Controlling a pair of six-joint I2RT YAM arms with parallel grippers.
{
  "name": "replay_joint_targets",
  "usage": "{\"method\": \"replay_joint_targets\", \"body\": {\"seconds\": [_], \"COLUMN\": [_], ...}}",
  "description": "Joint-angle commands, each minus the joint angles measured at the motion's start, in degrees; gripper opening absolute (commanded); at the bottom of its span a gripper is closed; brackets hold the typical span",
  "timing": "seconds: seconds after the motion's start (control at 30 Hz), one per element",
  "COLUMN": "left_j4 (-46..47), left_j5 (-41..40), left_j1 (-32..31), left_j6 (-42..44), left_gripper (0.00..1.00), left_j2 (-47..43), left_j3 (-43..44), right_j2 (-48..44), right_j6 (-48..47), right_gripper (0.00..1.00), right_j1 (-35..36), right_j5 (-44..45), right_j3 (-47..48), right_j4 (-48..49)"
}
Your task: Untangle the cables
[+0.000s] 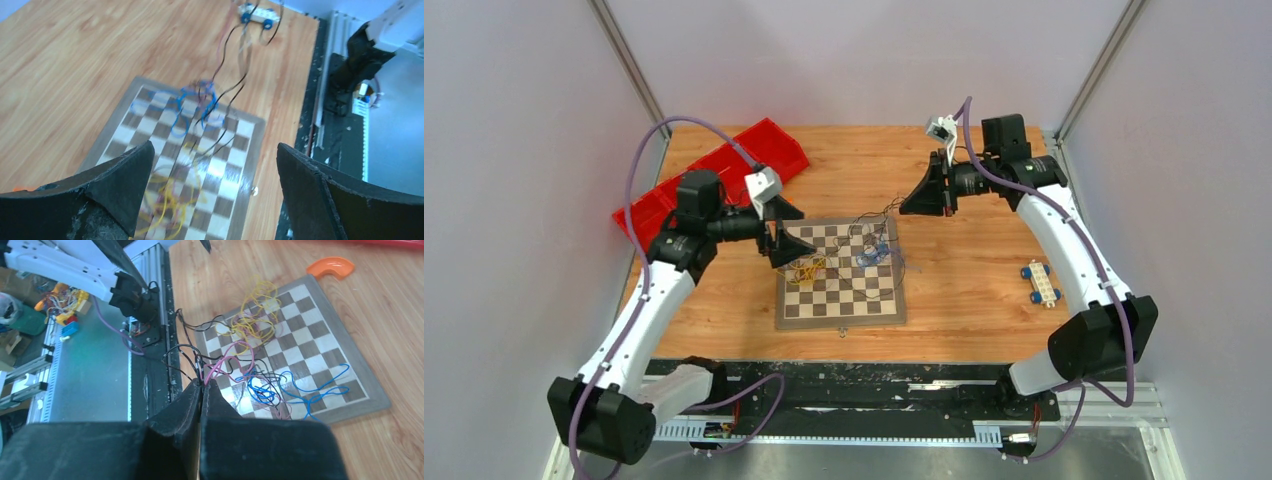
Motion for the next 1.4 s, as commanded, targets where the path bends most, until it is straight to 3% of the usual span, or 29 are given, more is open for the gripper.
{"method": "replay_joint_targets", "body": {"seconds": [0.0,0.33,0.5,0.57,0.63,0.67,0.7,0.73,0.77,0.87,0.93,1.1,1.37], "left_j4": [14.71,26.1,24.87,24.33,23.57,21.92,21.18,20.88,21.23,26.71,30.7,35.13,38.01], "left_j5": [-6.41,-10.83,-15.03,-15.51,-13.24,-12.49,-11.38,-10.47,-9.14,-7.63,-6.21,-2.02,-5.27], "left_j1": [-10.49,-23.77,-26.76,-26.89,-26.86,-26.85,-26.78,-26.59,-26.06,-23.6,-21.29,-18.17,-17.14], "left_j6": [-9.26,-16.47,-16.55,-17.01,-17.49,-17.74,-18.68,-19.35,-21.39,-27.28,-33.64,-39.57,-44.43], "left_gripper": [1.0,1.0,0.97,0.88,0.54,0.16,0.08,0.01,0.0,0.0,0.0,0.0,0.0], "left_j2": [4.2,17.36,20.7,22.37,23.24,23.44,23.29,23.02,22.04,19.3,17.37,15.08,13.96], "left_j3": [1.31,7.2,9.69,9.73,10.04,10.35,10.93,11.1,11.01,9.83,7.82,6.93,5.82], "right_j2": [-0.49,-0.68,0.75,1.38,1.86,2.0,2.15,1.96,1.6,-0.96,-4.45,-8.88,-4.71], "right_j6": [1.46,1.14,2.09,2.64,3.02,3.07,3.05,3.11,3.05,1.59,4.78,12.89,19.11], "right_gripper": [0.0,0.0,0.0,0.0,0.03,0.11,0.27,0.51,0.74,0.89,0.99,1.0,1.0], "right_j1": [1.32,3.89,4.45,4.43,4.45,4.45,4.32,3.9,3.22,1.48,1.56,2.98,9.34], "right_j5": [-5.21,-6.28,-7.6,-8.23,-8.41,-8.22,-7.89,-7.0,-5.28,4.06,5.45,9.31,9.04], "right_j3": [1.67,0.69,2.72,4.33,5.28,5.45,5.23,4.64,3.51,-4.64,-14.22,-27.42,-26.17], "right_j4": [2.44,2.49,2.95,3.24,3.47,3.52,3.58,3.5,3.61,6.33,16.17,34.83,43.16]}}
